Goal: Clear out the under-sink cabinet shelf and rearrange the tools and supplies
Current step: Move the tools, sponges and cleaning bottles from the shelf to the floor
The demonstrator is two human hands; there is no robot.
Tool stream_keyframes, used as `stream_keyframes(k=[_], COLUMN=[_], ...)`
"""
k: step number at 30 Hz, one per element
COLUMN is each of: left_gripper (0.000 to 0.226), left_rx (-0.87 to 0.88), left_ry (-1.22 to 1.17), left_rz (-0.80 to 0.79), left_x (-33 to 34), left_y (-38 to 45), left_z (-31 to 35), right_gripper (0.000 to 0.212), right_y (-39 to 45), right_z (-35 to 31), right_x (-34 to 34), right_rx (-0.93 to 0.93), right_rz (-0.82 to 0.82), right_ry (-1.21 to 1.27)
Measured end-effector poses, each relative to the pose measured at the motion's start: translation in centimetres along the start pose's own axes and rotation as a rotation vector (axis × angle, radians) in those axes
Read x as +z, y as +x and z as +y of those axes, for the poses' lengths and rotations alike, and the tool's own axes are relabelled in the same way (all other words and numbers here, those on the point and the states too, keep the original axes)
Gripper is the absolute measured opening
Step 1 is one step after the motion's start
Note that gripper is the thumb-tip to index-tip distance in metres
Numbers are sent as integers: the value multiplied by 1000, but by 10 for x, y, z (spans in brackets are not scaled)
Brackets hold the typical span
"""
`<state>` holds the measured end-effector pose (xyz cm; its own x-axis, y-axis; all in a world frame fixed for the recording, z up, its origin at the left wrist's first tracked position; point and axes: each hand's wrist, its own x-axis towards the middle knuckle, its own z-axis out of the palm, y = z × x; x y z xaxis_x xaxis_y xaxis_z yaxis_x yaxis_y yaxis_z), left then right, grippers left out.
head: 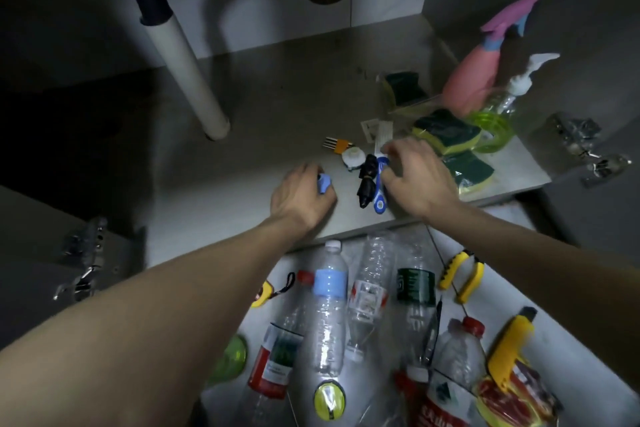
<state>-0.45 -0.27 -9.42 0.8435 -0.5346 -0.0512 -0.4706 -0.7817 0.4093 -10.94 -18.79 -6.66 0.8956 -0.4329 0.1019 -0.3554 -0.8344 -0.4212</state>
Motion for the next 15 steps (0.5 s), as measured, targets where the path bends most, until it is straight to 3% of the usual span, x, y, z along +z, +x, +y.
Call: stream_keyframes(k=[3,6,9,12,15], left_gripper=[28,36,37,34,30], left_rx=[38,46,48,23,-5], left_ry=[52,62,29,-39,-72], left_rz=[-38,-80,-97,-72,-51], left_x=[-15,-24,-28,-28,-30], left_y=[-11,-19,-24,-27,-34], left_z=[-26,-40,-45,-43,-39], right_gripper=[41,48,44,43,47], right_y=[22,35,35,32,24], right_z=[-29,-50,-58,-60,-61], right_x=[15,32,41,39,30], right_rx=[-22,-27,-4,-33,-70], right_rz=[-41,-138,-86,-49,7], right_ry=[-57,-321,-498,-506,-347])
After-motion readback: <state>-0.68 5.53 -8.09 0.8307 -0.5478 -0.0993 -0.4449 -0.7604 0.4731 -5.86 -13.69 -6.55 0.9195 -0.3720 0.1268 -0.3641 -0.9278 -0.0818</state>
